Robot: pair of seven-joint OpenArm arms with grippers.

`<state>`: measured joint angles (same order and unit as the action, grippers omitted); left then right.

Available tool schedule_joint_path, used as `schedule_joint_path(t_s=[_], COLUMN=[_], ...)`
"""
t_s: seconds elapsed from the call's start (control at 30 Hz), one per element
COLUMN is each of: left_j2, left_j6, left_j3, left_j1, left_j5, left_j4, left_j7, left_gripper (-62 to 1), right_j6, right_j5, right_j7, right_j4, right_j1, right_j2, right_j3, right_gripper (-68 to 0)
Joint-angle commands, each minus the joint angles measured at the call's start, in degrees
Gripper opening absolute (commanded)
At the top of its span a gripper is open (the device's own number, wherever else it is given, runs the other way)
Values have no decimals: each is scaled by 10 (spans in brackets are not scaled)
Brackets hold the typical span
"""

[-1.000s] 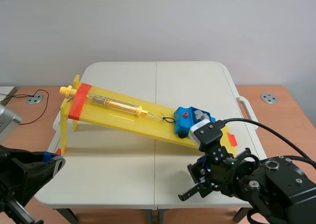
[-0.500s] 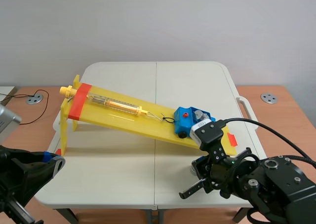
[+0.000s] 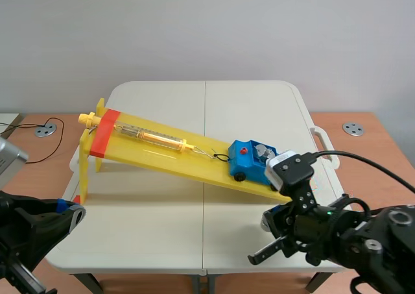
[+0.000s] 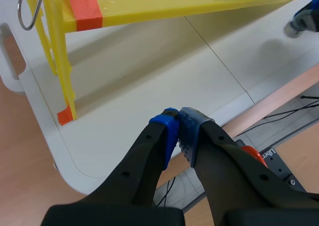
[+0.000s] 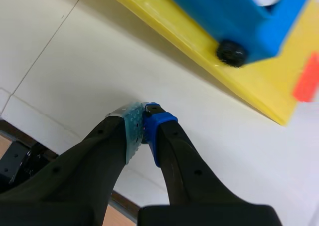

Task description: Place the four metal weights on the blue cart on the ramp.

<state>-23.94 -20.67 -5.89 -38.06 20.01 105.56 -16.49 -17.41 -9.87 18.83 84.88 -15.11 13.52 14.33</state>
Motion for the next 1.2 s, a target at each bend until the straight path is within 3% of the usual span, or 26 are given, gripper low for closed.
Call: schedule_joint_path(t_s=[0.0, 0.2, 0.37, 1.17], left_j2=[4, 4, 4, 4], left_j6=[-5, -5, -5, -5], left_j3=[-8, -8, -8, -8], left_j1=[11, 11, 11, 11], left_j5=[42, 42, 42, 42], left_j4=[38, 38, 38, 38], left_j7=[46, 46, 46, 46], left_gripper=[-575, -575, -575, -575], right_j6=[-10, -15, -15, -15], right_j5=[-49, -88, -88, -69], right_j7=[-28, 1, -3, -6], right_j4=[101, 203, 231, 66], right_j1=[1, -30, -13, 166], right_j2=[42, 50, 50, -37], right_j3=[-43, -104, -124, -59], right_gripper=[-669, -669, -669, -669])
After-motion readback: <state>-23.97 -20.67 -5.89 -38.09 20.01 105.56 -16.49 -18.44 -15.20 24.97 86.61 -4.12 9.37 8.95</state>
